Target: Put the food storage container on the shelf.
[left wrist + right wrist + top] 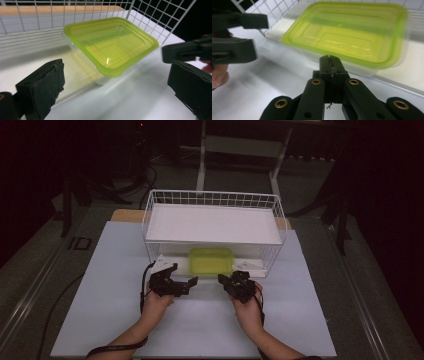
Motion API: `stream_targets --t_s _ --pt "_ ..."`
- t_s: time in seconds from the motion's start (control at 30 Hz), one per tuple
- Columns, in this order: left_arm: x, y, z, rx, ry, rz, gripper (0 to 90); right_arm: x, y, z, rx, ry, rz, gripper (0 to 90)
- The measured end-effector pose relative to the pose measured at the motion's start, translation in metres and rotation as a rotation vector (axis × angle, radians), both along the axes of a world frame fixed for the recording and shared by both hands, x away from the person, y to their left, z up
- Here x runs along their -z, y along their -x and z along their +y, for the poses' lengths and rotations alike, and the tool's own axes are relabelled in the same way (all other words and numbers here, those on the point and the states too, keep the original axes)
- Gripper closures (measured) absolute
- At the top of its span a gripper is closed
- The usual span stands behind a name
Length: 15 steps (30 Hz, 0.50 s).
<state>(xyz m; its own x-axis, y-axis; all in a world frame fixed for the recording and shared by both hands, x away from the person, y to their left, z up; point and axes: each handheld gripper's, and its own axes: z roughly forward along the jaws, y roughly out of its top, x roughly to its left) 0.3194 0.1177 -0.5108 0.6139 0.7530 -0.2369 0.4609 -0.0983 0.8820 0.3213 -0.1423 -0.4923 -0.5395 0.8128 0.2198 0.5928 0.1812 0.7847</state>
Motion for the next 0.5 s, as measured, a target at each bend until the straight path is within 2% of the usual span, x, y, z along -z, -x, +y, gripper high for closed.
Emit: stream_targets --t_s 0.07,0.13,0.23,0.27,0.43,0.5 --pt "0.0 0.006 0.001 0.009 -0.008 0.003 1.5 0.002 -0.001 0.004 -0.006 0.006 0.006 90.0" --pt "0.001 0.013 0.003 0.012 -0.008 -0.017 1.5 0.008 -0.007 0.011 -0.017 0.013 0.021 90.0" --pt "0.002 0.015 0.004 0.01 -0.005 -0.026 1.5 0.014 -0.013 0.016 -0.019 0.023 0.041 90.0" --pt "0.002 0.016 0.004 0.012 0.005 -0.028 1.5 0.016 -0.015 0.018 -0.018 0.03 0.039 90.0" --pt "0.003 0.017 0.004 0.009 -0.016 -0.041 1.5 0.022 -0.024 0.024 -0.004 0.04 0.048 90.0" --pt "0.004 0.018 0.004 0.004 -0.015 -0.048 1.5 0.023 -0.028 0.026 -0.005 0.054 0.031 90.0"
